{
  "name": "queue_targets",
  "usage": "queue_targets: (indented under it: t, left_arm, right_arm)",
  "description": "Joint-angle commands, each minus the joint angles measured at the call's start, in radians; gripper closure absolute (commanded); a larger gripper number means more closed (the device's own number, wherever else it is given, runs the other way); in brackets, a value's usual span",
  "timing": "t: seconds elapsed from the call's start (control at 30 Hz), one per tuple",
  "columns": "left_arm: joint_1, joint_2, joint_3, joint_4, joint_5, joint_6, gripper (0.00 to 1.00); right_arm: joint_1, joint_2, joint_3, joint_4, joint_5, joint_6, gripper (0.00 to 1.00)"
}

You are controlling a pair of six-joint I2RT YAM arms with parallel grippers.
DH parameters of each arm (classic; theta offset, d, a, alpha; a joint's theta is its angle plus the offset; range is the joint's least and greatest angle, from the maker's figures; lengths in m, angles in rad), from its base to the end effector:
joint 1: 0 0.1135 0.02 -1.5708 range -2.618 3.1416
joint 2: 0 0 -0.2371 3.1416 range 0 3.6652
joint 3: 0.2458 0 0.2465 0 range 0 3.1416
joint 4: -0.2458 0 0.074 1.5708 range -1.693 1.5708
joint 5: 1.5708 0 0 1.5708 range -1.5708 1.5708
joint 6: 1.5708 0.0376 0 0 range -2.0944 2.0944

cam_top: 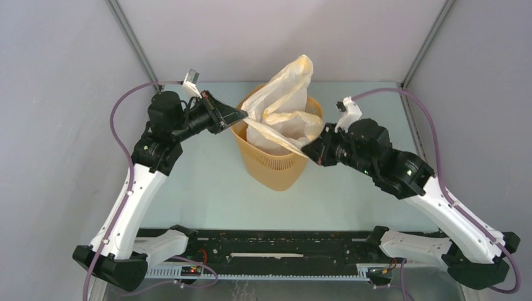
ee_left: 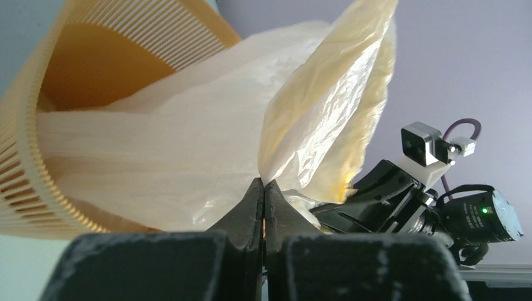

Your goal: Put the trash bags into the trash bin

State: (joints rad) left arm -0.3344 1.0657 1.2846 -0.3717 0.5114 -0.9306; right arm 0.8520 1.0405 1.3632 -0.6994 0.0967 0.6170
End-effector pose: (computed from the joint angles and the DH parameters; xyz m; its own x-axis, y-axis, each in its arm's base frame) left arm 0.2123 -0.0933 0.4152 -0.6818 -0.5035 -0.5307 0.3286 0.4373 -0.8371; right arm 0.1419 0.1567 0.4098 -0.5968 0.1925 -0.7790 -0.4226 0.7499 0.5091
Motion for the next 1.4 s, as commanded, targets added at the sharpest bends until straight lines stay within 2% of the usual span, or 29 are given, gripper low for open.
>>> queue_targets:
  t: [0.0,0.13,0.23,0.4,0.43,0.57,0.77,0.97,1.03,1.23,1.3,1.37]
  left_arm:
    - [0.011,-0.025,0.015,-0.105,-0.08,0.082,1.0]
    - [0.011,-0.053,0.0,-0.156,-0.104,0.11,1.0]
    - [0.012,-0.064,-0.005,-0.156,-0.08,0.103,1.0]
    - [0.011,-0.065,-0.009,-0.133,-0.051,0.076,1.0]
    - [0.011,-0.065,-0.011,-0.133,-0.047,0.073,1.0]
    - [0.011,-0.068,-0.029,-0.107,-0.033,0.054,1.0]
    - [0.011,-0.074,-0.024,-0.095,-0.029,0.053,1.0]
    - [0.011,-0.079,-0.033,-0.091,-0.027,0.047,1.0]
    - [0.011,-0.082,-0.042,-0.082,-0.024,0.04,1.0]
    - [0.011,-0.092,-0.044,-0.079,-0.03,0.038,1.0]
    - [0.01,-0.098,-0.048,-0.084,-0.035,0.04,1.0]
    - [0.011,-0.102,-0.053,-0.093,-0.04,0.046,1.0]
  right_arm:
    - [0.039,-0.097,-0.094,-0.03,0.038,0.093,0.82]
    - [0.038,-0.114,-0.117,-0.069,0.013,0.072,0.63]
    - [0.038,-0.138,-0.055,-0.162,0.096,0.038,0.45]
    - [0.033,-0.134,0.081,-0.185,0.167,-0.164,0.07]
    - [0.03,-0.107,0.121,-0.197,0.188,-0.212,0.04]
    - [0.031,0.033,0.326,-0.252,0.253,-0.398,0.02]
    - [0.085,0.203,0.443,-0.147,0.117,-0.577,0.05]
    - [0.182,0.362,0.545,-0.084,0.123,-0.587,0.06]
    - [0.218,0.402,0.541,-0.053,0.2,-0.598,0.01]
    - [0.268,0.525,0.638,-0.058,0.445,-0.614,0.01]
    - [0.266,0.527,0.654,-0.069,0.464,-0.602,0.03]
    - [0.253,0.503,0.63,-0.063,0.419,-0.577,0.04]
